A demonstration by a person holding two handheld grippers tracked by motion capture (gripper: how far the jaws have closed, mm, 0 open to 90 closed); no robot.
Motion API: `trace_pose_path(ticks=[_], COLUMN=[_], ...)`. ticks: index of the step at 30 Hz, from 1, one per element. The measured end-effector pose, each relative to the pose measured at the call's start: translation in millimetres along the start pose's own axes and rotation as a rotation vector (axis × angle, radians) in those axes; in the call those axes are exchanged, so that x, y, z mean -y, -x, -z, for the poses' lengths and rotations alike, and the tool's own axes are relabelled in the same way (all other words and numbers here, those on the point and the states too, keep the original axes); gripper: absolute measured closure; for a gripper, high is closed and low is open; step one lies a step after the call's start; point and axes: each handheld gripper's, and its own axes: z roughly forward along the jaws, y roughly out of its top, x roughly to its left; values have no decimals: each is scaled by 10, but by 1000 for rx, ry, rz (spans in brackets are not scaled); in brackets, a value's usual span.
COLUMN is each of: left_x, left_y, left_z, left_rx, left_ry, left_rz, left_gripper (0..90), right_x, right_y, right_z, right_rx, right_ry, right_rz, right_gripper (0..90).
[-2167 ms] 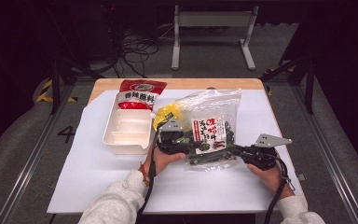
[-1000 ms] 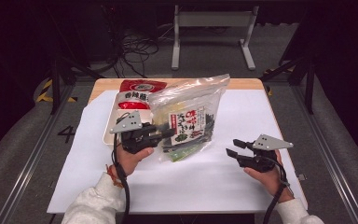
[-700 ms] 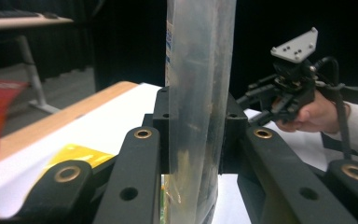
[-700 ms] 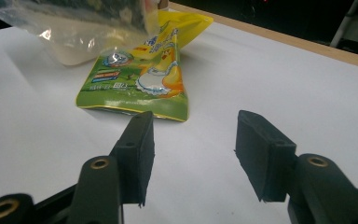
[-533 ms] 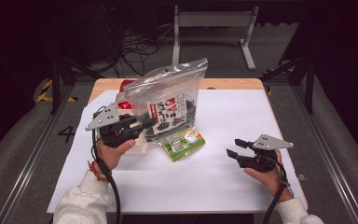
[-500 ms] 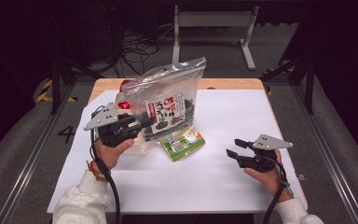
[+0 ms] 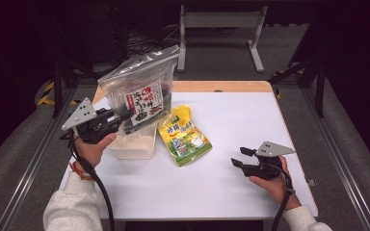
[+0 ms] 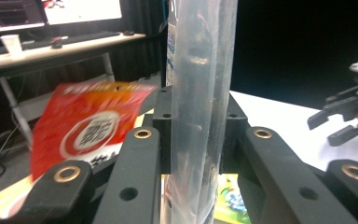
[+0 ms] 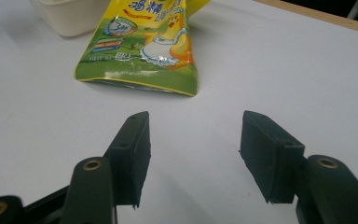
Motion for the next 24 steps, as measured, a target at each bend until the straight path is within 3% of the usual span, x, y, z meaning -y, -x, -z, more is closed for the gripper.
trace_pose_path(ticks=[3, 6, 10, 11, 19, 24], left_x=[74, 147, 222, 257, 311, 247], left_y=[-112, -226, -303, -339, -412, -383], left_z=[34, 71, 48, 45, 62, 91], left_rx=[-46, -39, -82, -88, -110, -117], left_ry=[-13, 0, -48, -44, -55, -85], left_rz=[2, 31, 13, 27, 43, 27], left_gripper=[753, 753, 753, 753, 753, 753], right_x=[11, 27, 54, 62, 81, 85], right_y=[-6, -16, -9, -9, -9, -12], right_z=[6, 14, 27, 39, 69, 68], right_rx=[4, 10, 14, 18, 26, 21], right_ry=[-4, -17, -23, -25, -25, -30], right_rz=[-4, 0, -6, -9, -14, -14], right_gripper=[422, 412, 399, 394, 379, 370])
